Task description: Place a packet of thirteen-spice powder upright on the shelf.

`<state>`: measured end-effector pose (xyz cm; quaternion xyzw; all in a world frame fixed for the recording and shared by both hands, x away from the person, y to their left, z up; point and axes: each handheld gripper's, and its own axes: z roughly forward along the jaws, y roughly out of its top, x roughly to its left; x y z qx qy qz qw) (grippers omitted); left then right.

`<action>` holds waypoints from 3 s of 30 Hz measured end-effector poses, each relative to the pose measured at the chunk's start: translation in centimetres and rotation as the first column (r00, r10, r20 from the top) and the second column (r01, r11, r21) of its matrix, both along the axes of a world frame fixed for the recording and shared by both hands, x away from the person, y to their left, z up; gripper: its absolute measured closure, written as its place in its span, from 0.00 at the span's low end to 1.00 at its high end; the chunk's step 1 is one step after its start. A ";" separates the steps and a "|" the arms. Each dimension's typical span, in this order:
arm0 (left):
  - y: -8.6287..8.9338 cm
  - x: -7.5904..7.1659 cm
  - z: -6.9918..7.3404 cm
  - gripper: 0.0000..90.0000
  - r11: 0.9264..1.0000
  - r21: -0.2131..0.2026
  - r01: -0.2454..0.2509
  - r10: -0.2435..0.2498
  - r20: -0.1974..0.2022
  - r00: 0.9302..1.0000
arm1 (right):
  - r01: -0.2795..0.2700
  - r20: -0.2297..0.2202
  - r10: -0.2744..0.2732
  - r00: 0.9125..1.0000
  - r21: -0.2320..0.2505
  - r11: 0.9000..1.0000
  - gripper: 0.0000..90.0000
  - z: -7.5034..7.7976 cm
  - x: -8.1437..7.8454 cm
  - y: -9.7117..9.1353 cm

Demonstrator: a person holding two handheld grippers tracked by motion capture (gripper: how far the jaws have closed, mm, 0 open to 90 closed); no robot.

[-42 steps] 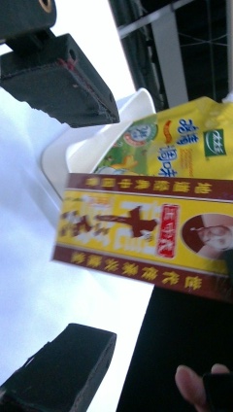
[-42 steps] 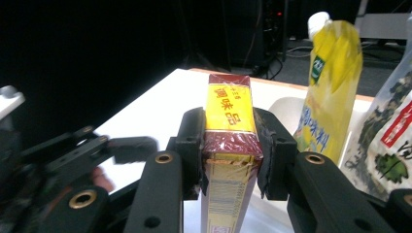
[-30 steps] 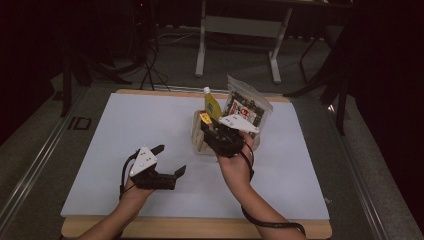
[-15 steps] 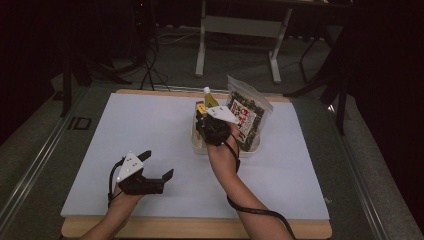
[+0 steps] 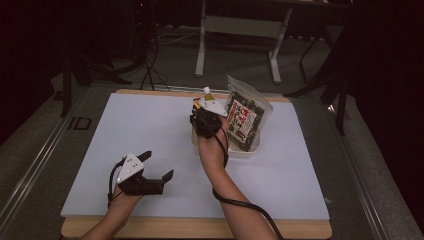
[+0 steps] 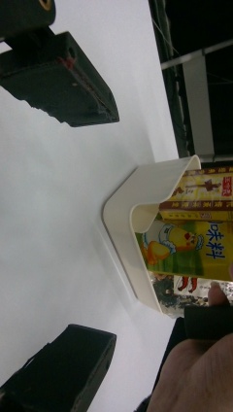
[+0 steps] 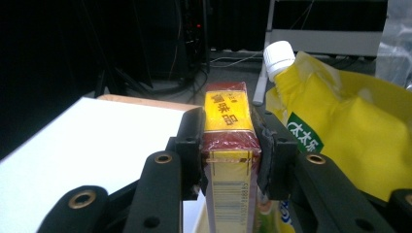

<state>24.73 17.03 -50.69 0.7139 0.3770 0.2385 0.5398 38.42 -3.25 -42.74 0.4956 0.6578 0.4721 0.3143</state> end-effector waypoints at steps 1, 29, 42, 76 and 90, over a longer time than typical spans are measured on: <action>0.0 0.0 0.0 0.02 1.000 0.001 0.002 -0.002 0.002 1.000 | 0.004 0.000 -0.004 1.000 0.014 1.000 0.74 -0.1 0.0 0.0; -0.3 0.1 -0.1 0.03 1.000 0.009 0.012 -0.012 0.005 1.000 | -0.010 -0.089 0.024 0.996 0.153 0.988 0.63 -1.1 -0.6 0.9; -0.3 0.0 -0.2 0.03 1.000 0.003 0.001 -0.001 0.004 1.000 | 0.089 -0.109 -0.065 0.992 0.240 0.967 0.68 -0.5 0.5 1.2; -0.1 0.1 -0.6 0.03 1.000 0.004 -0.014 0.014 -0.006 1.000 | 0.104 -0.178 -0.066 0.982 0.214 0.971 0.60 -4.0 1.8 0.8; -0.1 0.2 -0.6 0.03 1.000 0.005 -0.011 0.011 -0.011 1.000 | -0.080 -0.131 0.107 0.986 0.201 0.976 0.49 0.0 0.2 -0.6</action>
